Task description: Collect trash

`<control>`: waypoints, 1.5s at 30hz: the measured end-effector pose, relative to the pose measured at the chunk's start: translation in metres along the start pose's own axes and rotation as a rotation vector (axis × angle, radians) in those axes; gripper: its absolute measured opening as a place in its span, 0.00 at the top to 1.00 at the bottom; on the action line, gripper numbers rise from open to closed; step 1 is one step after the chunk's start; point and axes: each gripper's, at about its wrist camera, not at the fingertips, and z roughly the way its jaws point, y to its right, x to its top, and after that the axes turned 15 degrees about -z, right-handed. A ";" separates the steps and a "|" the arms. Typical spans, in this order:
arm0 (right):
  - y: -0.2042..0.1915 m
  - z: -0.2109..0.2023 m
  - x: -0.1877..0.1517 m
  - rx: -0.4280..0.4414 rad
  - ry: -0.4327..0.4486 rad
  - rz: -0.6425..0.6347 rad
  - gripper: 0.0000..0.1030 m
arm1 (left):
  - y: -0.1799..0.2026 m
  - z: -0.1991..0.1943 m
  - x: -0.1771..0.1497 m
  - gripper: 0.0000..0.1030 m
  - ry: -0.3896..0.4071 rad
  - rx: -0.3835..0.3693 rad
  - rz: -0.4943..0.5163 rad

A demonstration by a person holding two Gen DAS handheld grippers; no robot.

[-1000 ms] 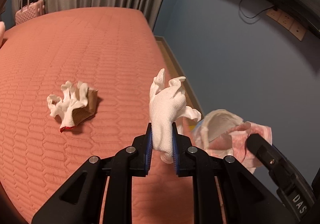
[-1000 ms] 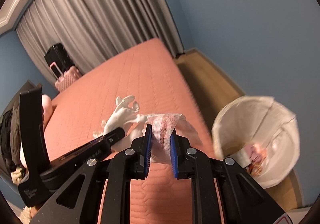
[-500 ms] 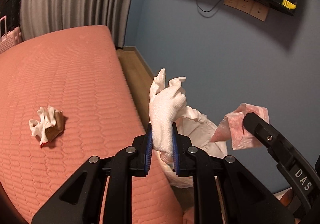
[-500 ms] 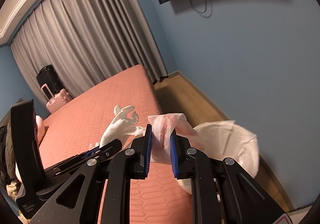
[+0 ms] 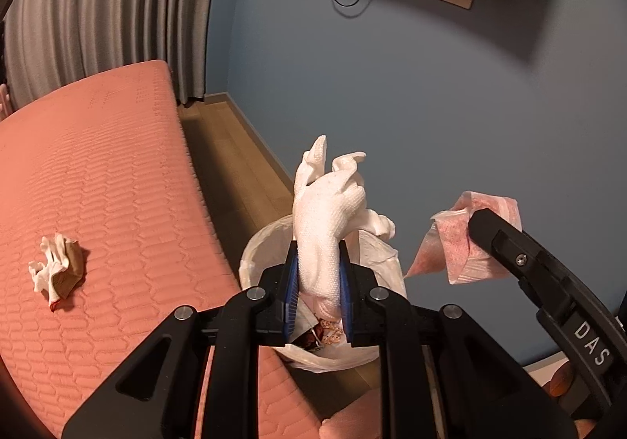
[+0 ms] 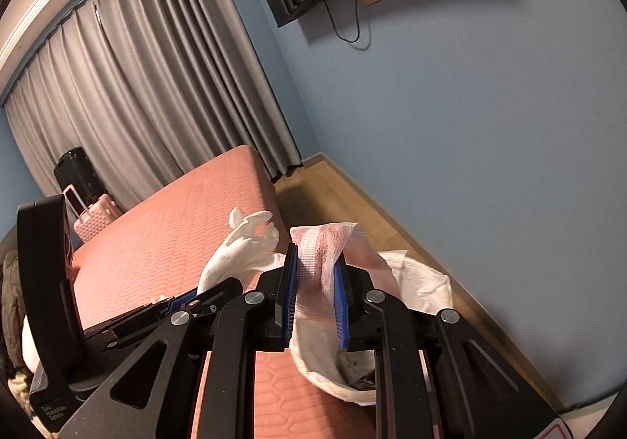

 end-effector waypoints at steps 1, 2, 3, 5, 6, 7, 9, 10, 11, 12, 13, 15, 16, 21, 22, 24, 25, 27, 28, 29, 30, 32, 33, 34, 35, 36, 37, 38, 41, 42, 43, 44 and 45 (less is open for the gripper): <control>0.003 0.000 0.000 -0.005 -0.001 0.002 0.85 | 0.003 0.001 0.000 0.82 -0.001 -0.005 0.006; 0.004 0.001 0.000 -0.008 -0.002 0.004 0.85 | 0.005 0.002 0.000 0.81 -0.001 -0.008 0.013; 0.007 0.002 0.000 -0.011 -0.002 0.007 0.85 | 0.007 0.004 0.000 0.80 -0.003 -0.010 0.020; 0.009 0.003 -0.001 -0.017 -0.003 0.011 0.85 | 0.009 0.006 0.001 0.74 -0.005 -0.008 0.028; 0.010 0.004 -0.001 -0.019 -0.004 0.013 0.85 | 0.010 0.007 0.001 0.70 -0.001 -0.010 0.030; 0.011 0.005 -0.001 -0.021 -0.004 0.016 0.85 | 0.010 0.007 0.002 0.63 0.005 -0.010 0.033; 0.012 0.005 -0.002 -0.024 -0.004 0.016 0.85 | 0.011 0.005 0.002 0.52 0.019 -0.005 0.034; 0.012 0.007 -0.002 -0.025 -0.005 0.016 0.85 | 0.011 0.004 0.003 0.47 0.030 -0.003 0.032; 0.012 0.008 -0.002 -0.025 -0.007 0.016 0.85 | 0.011 0.003 0.003 0.46 0.039 -0.001 0.030; 0.012 0.010 -0.001 -0.025 -0.007 0.015 0.85 | 0.011 0.003 0.004 0.45 0.042 0.003 0.028; 0.012 0.011 -0.001 -0.025 -0.008 0.014 0.85 | 0.011 0.003 0.005 0.45 0.043 0.004 0.026; 0.010 0.013 0.000 -0.023 -0.009 0.012 0.85 | 0.008 0.003 0.006 0.45 0.044 0.012 0.018; 0.008 0.015 0.000 -0.022 -0.010 0.011 0.85 | 0.006 0.003 0.006 0.45 0.045 0.017 0.012; 0.005 0.017 0.000 -0.017 -0.013 -0.003 0.83 | -0.004 0.002 0.007 0.45 0.049 0.031 -0.014; 0.005 0.018 -0.002 -0.017 -0.013 -0.006 0.81 | -0.005 0.002 0.007 0.45 0.049 0.033 -0.018; 0.005 0.017 -0.003 -0.019 -0.010 -0.012 0.80 | -0.008 0.001 0.008 0.45 0.052 0.036 -0.025; 0.004 0.018 -0.002 -0.018 -0.007 -0.015 0.80 | -0.009 0.001 0.008 0.45 0.052 0.038 -0.027; 0.003 0.020 -0.001 -0.018 -0.010 -0.020 0.80 | -0.011 0.001 0.008 0.45 0.054 0.040 -0.034; 0.002 0.021 0.000 -0.018 -0.011 -0.023 0.80 | -0.012 0.000 0.009 0.45 0.055 0.039 -0.039; 0.002 0.022 0.000 -0.017 -0.011 -0.025 0.80 | -0.013 0.000 0.009 0.45 0.056 0.041 -0.041; 0.001 0.023 0.001 -0.017 -0.011 -0.027 0.80 | -0.014 0.000 0.009 0.45 0.057 0.042 -0.042; -0.002 0.022 0.001 -0.017 -0.009 -0.031 0.78 | -0.016 0.000 0.010 0.45 0.056 0.045 -0.046; -0.003 0.021 0.000 -0.017 -0.008 -0.032 0.78 | -0.018 0.001 0.010 0.45 0.056 0.046 -0.049; -0.003 0.022 0.001 -0.016 -0.008 -0.033 0.78 | -0.019 0.001 0.010 0.45 0.056 0.048 -0.052; -0.004 0.023 0.002 -0.014 -0.008 -0.034 0.78 | -0.020 0.000 0.010 0.45 0.056 0.049 -0.055; -0.005 0.023 0.001 -0.012 -0.010 -0.036 0.78 | -0.022 0.000 0.010 0.45 0.056 0.050 -0.059; -0.007 0.022 0.002 -0.011 -0.011 -0.037 0.78 | -0.024 0.000 0.010 0.45 0.055 0.050 -0.061; -0.009 0.023 0.002 -0.011 -0.012 -0.040 0.78 | -0.025 -0.001 0.010 0.45 0.056 0.051 -0.063; -0.012 0.022 0.001 -0.006 -0.014 -0.045 0.78 | -0.029 -0.003 0.010 0.45 0.059 0.053 -0.071; -0.013 0.022 0.001 -0.005 -0.015 -0.047 0.78 | -0.030 -0.003 0.010 0.45 0.060 0.053 -0.074; -0.015 0.021 0.001 -0.003 -0.016 -0.050 0.78 | -0.032 -0.004 0.010 0.45 0.061 0.053 -0.077; -0.016 0.022 0.002 -0.001 -0.017 -0.052 0.78 | -0.033 -0.005 0.010 0.45 0.062 0.053 -0.080; -0.018 0.022 0.001 0.002 -0.018 -0.055 0.78 | -0.035 -0.006 0.010 0.45 0.063 0.054 -0.083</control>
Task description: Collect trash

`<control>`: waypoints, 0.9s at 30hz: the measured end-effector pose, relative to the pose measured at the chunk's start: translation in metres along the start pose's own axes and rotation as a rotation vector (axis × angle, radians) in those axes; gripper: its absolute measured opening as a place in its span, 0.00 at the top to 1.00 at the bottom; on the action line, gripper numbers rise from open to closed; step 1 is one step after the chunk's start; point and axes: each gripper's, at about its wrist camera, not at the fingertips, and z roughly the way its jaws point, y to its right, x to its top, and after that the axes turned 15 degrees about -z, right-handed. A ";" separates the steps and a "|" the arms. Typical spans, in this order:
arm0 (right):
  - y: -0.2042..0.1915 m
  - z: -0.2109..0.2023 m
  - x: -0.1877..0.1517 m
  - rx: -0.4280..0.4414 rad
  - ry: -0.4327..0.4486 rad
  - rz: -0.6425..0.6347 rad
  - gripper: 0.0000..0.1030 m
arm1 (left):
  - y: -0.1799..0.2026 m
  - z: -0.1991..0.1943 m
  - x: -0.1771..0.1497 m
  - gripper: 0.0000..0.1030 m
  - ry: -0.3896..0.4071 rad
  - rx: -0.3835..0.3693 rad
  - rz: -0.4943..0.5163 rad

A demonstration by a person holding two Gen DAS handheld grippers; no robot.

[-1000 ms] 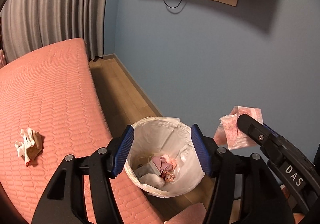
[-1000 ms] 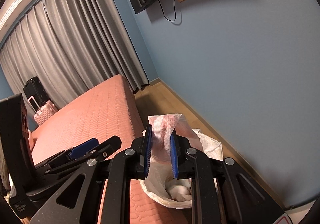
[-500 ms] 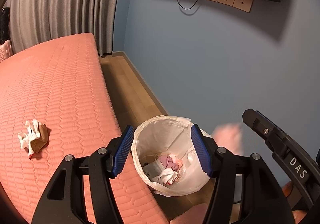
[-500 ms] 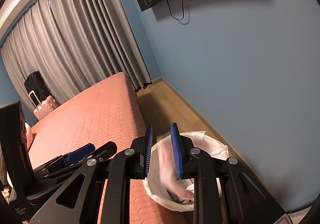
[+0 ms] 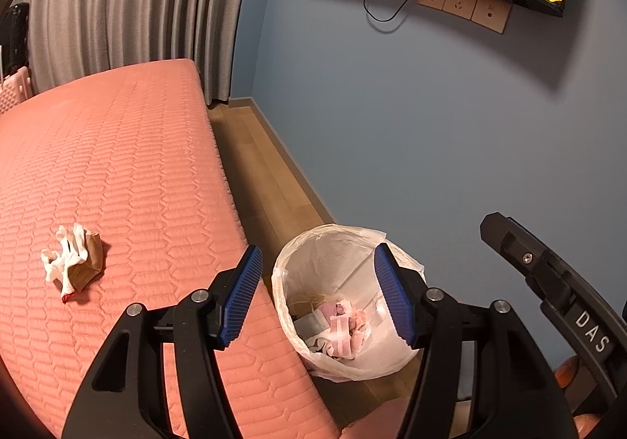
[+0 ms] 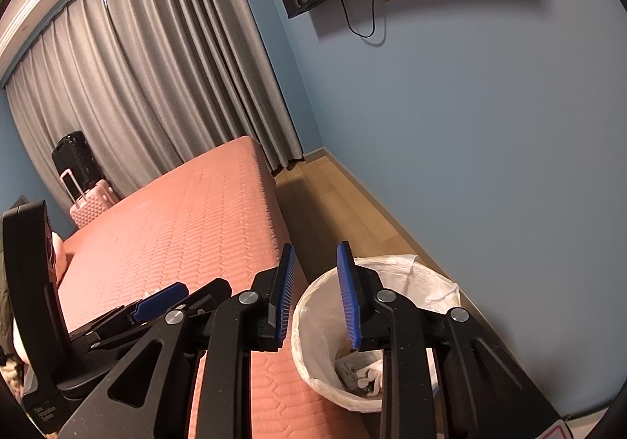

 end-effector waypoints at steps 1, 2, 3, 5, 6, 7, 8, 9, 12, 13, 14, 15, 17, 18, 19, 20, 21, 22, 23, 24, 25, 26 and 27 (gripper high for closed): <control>-0.002 0.000 0.000 0.001 -0.002 -0.004 0.77 | -0.001 0.000 0.000 0.45 0.002 0.002 -0.002; -0.004 0.001 0.001 0.004 -0.003 -0.006 0.77 | -0.003 -0.001 0.000 0.45 0.003 0.003 -0.004; -0.006 0.001 0.001 0.008 -0.004 -0.009 0.77 | -0.004 -0.002 0.000 0.45 0.004 0.004 -0.007; -0.009 0.002 0.001 0.013 -0.007 -0.015 0.77 | -0.008 -0.004 0.001 0.45 0.006 0.005 -0.017; -0.010 0.003 0.002 0.015 -0.007 -0.018 0.77 | -0.010 -0.005 0.002 0.45 0.008 0.005 -0.021; -0.012 0.003 0.003 0.017 -0.007 -0.022 0.77 | -0.012 -0.006 0.003 0.45 0.009 0.006 -0.026; -0.015 0.003 0.003 0.019 -0.007 -0.025 0.77 | -0.014 -0.007 0.003 0.45 0.011 0.006 -0.030; -0.017 0.003 0.003 0.022 -0.007 -0.028 0.77 | -0.016 -0.009 0.004 0.45 0.013 0.007 -0.033; -0.023 0.005 0.006 0.029 -0.008 -0.037 0.73 | -0.023 -0.013 0.007 0.45 0.020 0.011 -0.046; -0.025 0.006 0.007 0.032 -0.008 -0.041 0.73 | -0.025 -0.014 0.007 0.45 0.023 0.012 -0.049; -0.027 0.007 0.008 0.033 -0.008 -0.044 0.73 | -0.028 -0.015 0.008 0.45 0.025 0.014 -0.052; -0.029 0.007 0.008 0.036 -0.009 -0.048 0.73 | -0.030 -0.016 0.008 0.45 0.026 0.015 -0.055; -0.035 0.007 0.007 0.042 -0.010 -0.054 0.73 | -0.035 -0.018 0.009 0.45 0.030 0.018 -0.064; -0.038 0.007 0.007 0.044 -0.011 -0.057 0.73 | -0.038 -0.019 0.010 0.45 0.031 0.020 -0.070; -0.042 0.007 0.007 0.047 -0.012 -0.063 0.72 | -0.041 -0.020 0.010 0.45 0.033 0.022 -0.074; -0.044 0.006 0.006 0.048 -0.012 -0.066 0.71 | -0.043 -0.021 0.010 0.45 0.034 0.022 -0.077; -0.045 0.004 0.004 0.050 -0.012 -0.068 0.70 | -0.045 -0.022 0.011 0.45 0.035 0.023 -0.081; -0.047 0.004 0.004 0.053 -0.012 -0.072 0.69 | -0.048 -0.023 0.011 0.45 0.037 0.024 -0.087; -0.050 0.004 0.004 0.055 -0.012 -0.077 0.68 | -0.051 -0.024 0.011 0.45 0.037 0.025 -0.090; -0.052 0.004 0.004 0.056 -0.012 -0.079 0.68 | -0.054 -0.025 0.012 0.45 0.039 0.027 -0.094; -0.055 0.004 0.003 0.059 -0.014 -0.083 0.68 | -0.057 -0.026 0.012 0.45 0.040 0.029 -0.098; -0.058 0.005 0.006 0.061 -0.016 -0.085 0.67 | -0.060 -0.027 0.012 0.45 0.041 0.031 -0.102; -0.062 0.006 0.006 0.063 -0.017 -0.088 0.67 | -0.063 -0.028 0.013 0.45 0.043 0.033 -0.106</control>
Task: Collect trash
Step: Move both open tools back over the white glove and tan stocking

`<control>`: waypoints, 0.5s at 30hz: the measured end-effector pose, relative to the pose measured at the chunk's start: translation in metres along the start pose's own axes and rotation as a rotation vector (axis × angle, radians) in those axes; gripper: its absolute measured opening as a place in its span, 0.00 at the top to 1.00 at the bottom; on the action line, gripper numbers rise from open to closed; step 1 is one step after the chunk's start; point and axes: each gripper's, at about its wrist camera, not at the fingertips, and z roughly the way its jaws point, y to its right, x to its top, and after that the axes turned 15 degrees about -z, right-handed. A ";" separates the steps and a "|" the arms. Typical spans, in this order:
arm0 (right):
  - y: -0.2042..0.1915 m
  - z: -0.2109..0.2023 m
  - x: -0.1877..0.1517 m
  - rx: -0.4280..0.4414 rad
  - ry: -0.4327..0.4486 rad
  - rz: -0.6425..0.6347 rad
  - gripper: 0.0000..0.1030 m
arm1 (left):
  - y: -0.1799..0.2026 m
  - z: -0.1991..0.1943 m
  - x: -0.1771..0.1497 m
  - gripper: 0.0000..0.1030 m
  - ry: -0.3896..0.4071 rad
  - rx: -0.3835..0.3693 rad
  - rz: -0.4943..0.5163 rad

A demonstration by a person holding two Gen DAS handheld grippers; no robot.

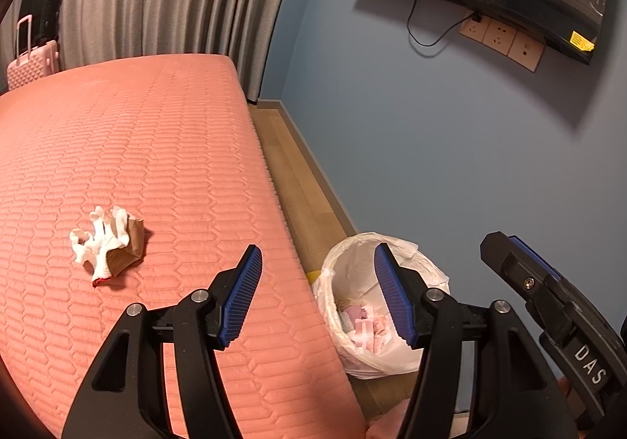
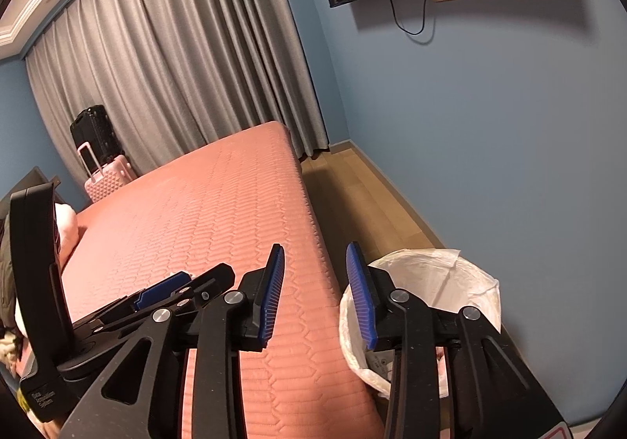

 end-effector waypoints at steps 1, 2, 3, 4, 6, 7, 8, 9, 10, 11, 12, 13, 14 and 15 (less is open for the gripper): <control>-0.003 0.001 0.000 0.003 -0.001 -0.004 0.66 | -0.004 -0.001 0.001 0.45 0.002 0.002 -0.006; -0.007 0.002 0.001 0.005 -0.003 -0.008 0.65 | -0.008 -0.002 0.002 0.44 0.004 0.007 -0.013; -0.008 0.002 0.000 0.008 -0.005 -0.010 0.64 | -0.012 -0.002 0.003 0.43 0.005 0.012 -0.019; -0.013 0.003 -0.001 0.013 -0.008 -0.014 0.62 | -0.018 -0.003 0.004 0.40 0.010 0.022 -0.030; -0.018 0.007 -0.001 0.020 -0.013 -0.021 0.61 | -0.027 -0.005 0.006 0.36 0.019 0.035 -0.041; -0.022 0.009 -0.002 0.024 -0.016 -0.026 0.61 | -0.032 -0.006 0.007 0.35 0.022 0.043 -0.047; -0.027 0.011 -0.003 0.029 -0.020 -0.032 0.61 | -0.038 -0.006 0.008 0.35 0.022 0.052 -0.054; -0.032 0.014 -0.003 0.035 -0.025 -0.037 0.61 | -0.044 -0.006 0.008 0.35 0.022 0.059 -0.061; -0.037 0.017 -0.003 0.041 -0.030 -0.040 0.61 | -0.051 -0.006 0.009 0.35 0.022 0.066 -0.069; -0.041 0.020 -0.004 0.047 -0.033 -0.043 0.61 | -0.058 -0.006 0.011 0.34 0.023 0.076 -0.079; -0.046 0.023 -0.004 0.052 -0.037 -0.047 0.61 | -0.064 -0.006 0.012 0.34 0.024 0.084 -0.086; -0.052 0.027 -0.005 0.060 -0.044 -0.054 0.61 | -0.074 -0.006 0.013 0.31 0.026 0.097 -0.098; -0.057 0.030 -0.005 0.065 -0.048 -0.058 0.61 | -0.080 -0.006 0.014 0.29 0.027 0.108 -0.106; -0.061 0.035 -0.003 0.072 -0.054 -0.063 0.60 | -0.087 -0.005 0.015 0.28 0.027 0.118 -0.114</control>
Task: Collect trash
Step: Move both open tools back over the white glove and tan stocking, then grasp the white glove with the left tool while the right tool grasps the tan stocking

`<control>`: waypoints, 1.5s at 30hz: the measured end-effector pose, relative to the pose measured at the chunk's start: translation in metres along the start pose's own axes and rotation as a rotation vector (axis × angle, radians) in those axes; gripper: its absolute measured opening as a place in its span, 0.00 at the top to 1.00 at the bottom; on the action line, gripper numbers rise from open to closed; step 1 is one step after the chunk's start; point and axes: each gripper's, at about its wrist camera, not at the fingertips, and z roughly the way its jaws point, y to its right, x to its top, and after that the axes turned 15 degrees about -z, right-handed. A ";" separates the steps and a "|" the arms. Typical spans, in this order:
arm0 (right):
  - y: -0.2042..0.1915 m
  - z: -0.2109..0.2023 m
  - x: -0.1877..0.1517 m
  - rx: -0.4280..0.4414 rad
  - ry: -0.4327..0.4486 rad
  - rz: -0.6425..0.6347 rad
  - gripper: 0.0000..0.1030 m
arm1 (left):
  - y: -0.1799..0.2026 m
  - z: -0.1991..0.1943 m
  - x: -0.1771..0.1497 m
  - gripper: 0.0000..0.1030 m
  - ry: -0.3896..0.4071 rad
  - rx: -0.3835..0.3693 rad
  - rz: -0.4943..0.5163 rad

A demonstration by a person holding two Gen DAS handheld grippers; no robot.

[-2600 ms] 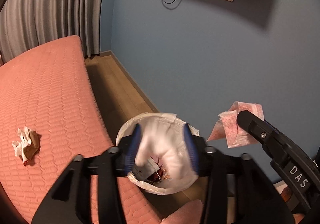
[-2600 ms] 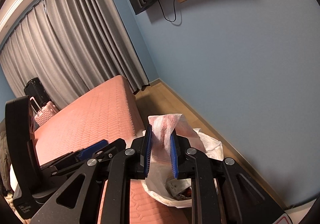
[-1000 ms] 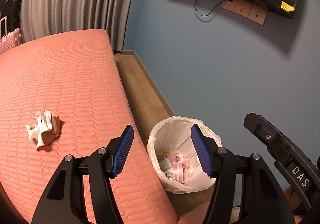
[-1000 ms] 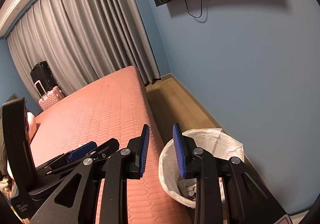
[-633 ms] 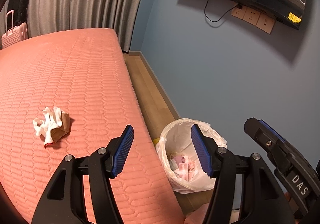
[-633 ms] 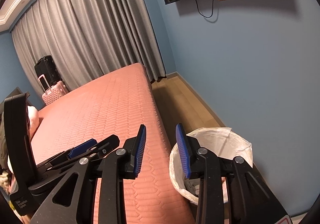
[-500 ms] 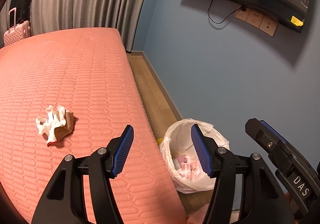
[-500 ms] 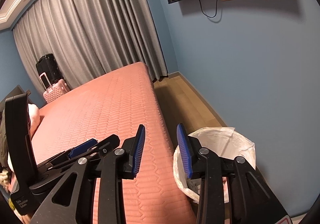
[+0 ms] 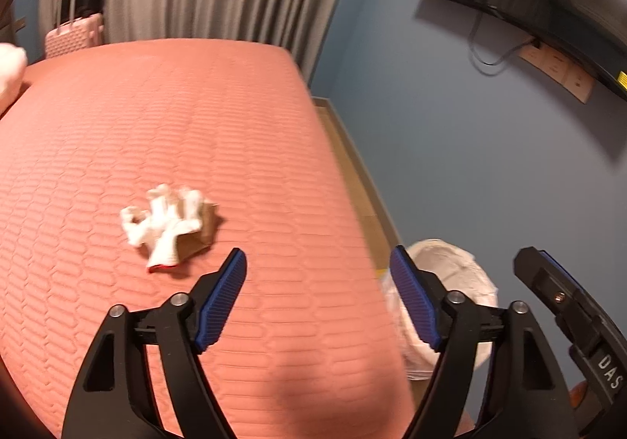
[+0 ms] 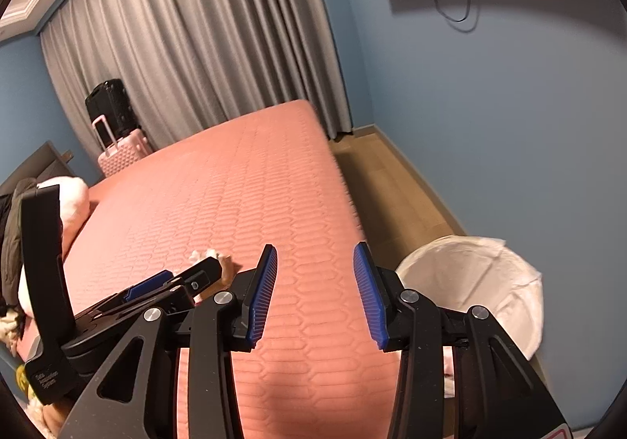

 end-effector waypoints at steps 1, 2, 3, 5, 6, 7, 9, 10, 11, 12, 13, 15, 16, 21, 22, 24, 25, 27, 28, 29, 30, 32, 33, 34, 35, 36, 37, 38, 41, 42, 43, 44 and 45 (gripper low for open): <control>-0.005 0.004 0.000 0.007 -0.006 -0.006 0.60 | -0.009 0.003 0.002 0.28 0.000 0.016 -0.012; -0.011 0.010 0.000 0.015 -0.014 -0.011 0.60 | -0.016 0.005 0.004 0.27 -0.001 0.026 -0.020; -0.015 0.015 0.001 0.020 -0.020 -0.014 0.60 | -0.022 0.008 0.006 0.27 -0.005 0.035 -0.029; -0.025 0.028 0.000 0.040 -0.038 -0.019 0.60 | -0.039 0.015 0.009 0.25 -0.010 0.061 -0.051; -0.030 0.034 -0.001 0.047 -0.047 -0.024 0.60 | -0.046 0.018 0.011 0.23 -0.011 0.076 -0.059; -0.034 0.038 -0.001 0.050 -0.052 -0.028 0.60 | -0.054 0.021 0.012 0.20 -0.012 0.096 -0.069; -0.043 0.053 -0.001 0.065 -0.072 -0.034 0.60 | -0.070 0.029 0.016 0.19 -0.016 0.119 -0.089; -0.049 0.060 -0.002 0.070 -0.081 -0.036 0.60 | -0.077 0.034 0.017 0.19 -0.024 0.131 -0.097; -0.051 0.067 -0.001 0.075 -0.089 -0.038 0.60 | -0.085 0.040 0.019 0.19 -0.032 0.144 -0.102; -0.052 0.073 0.000 0.080 -0.096 -0.040 0.60 | -0.093 0.046 0.021 0.19 -0.038 0.159 -0.106; -0.056 0.080 0.000 0.085 -0.104 -0.042 0.60 | -0.100 0.051 0.023 0.19 -0.043 0.173 -0.109; -0.063 0.094 -0.001 0.096 -0.121 -0.043 0.60 | -0.111 0.059 0.026 0.19 -0.054 0.188 -0.118; -0.066 0.102 -0.001 0.102 -0.131 -0.045 0.60 | -0.117 0.064 0.028 0.19 -0.059 0.197 -0.127; -0.084 0.138 -0.006 0.124 -0.176 -0.055 0.60 | -0.141 0.091 0.038 0.19 -0.093 0.217 -0.170; -0.089 0.147 -0.007 0.130 -0.187 -0.055 0.60 | -0.145 0.095 0.039 0.19 -0.101 0.221 -0.175; -0.095 0.159 -0.008 0.136 -0.202 -0.057 0.60 | -0.151 0.106 0.041 0.20 -0.125 0.225 -0.185; -0.097 0.164 -0.009 0.138 -0.208 -0.059 0.60 | -0.155 0.111 0.041 0.25 -0.133 0.226 -0.188; -0.103 0.176 -0.010 0.144 -0.223 -0.064 0.60 | -0.161 0.117 0.042 0.33 -0.152 0.215 -0.191; -0.107 0.183 -0.011 0.148 -0.232 -0.068 0.60 | -0.166 0.119 0.043 0.38 -0.159 0.206 -0.199; -0.109 0.187 -0.012 0.151 -0.237 -0.070 0.60 | -0.170 0.120 0.044 0.47 -0.164 0.197 -0.207; -0.112 0.191 -0.013 0.155 -0.243 -0.071 0.60 | -0.174 0.120 0.044 0.50 -0.167 0.189 -0.216; -0.119 0.203 -0.014 0.165 -0.258 -0.073 0.60 | -0.182 0.120 0.047 0.71 -0.170 0.171 -0.232; -0.122 0.209 -0.014 0.171 -0.265 -0.075 0.60 | -0.187 0.119 0.048 0.75 -0.169 0.168 -0.238; -0.124 0.213 -0.014 0.175 -0.270 -0.076 0.60 | -0.193 0.116 0.050 0.81 -0.167 0.154 -0.250; -0.127 0.219 -0.014 0.183 -0.276 -0.076 0.60 | -0.197 0.113 0.051 0.88 -0.161 0.148 -0.259; -0.132 0.226 -0.014 0.192 -0.282 -0.078 0.60 | -0.202 0.110 0.053 0.90 -0.149 0.151 -0.263; -0.136 0.231 -0.014 0.198 -0.286 -0.081 0.60 | -0.205 0.110 0.055 0.90 -0.140 0.158 -0.264; -0.138 0.236 -0.014 0.202 -0.290 -0.083 0.60 | -0.209 0.107 0.057 0.91 -0.130 0.163 -0.267; -0.148 0.254 -0.014 0.218 -0.309 -0.086 0.60 | -0.221 0.100 0.061 0.92 -0.113 0.172 -0.278; -0.151 0.259 -0.015 0.223 -0.316 -0.084 0.60 | -0.223 0.099 0.061 0.92 -0.109 0.177 -0.279; -0.153 0.266 -0.016 0.228 -0.323 -0.080 0.60 | -0.226 0.098 0.061 0.92 -0.105 0.181 -0.281; -0.156 0.273 -0.017 0.232 -0.332 -0.075 0.60 | -0.226 0.099 0.061 0.92 -0.106 0.182 -0.282; -0.159 0.281 -0.017 0.237 -0.343 -0.068 0.60 | -0.227 0.100 0.060 0.92 -0.106 0.182 -0.284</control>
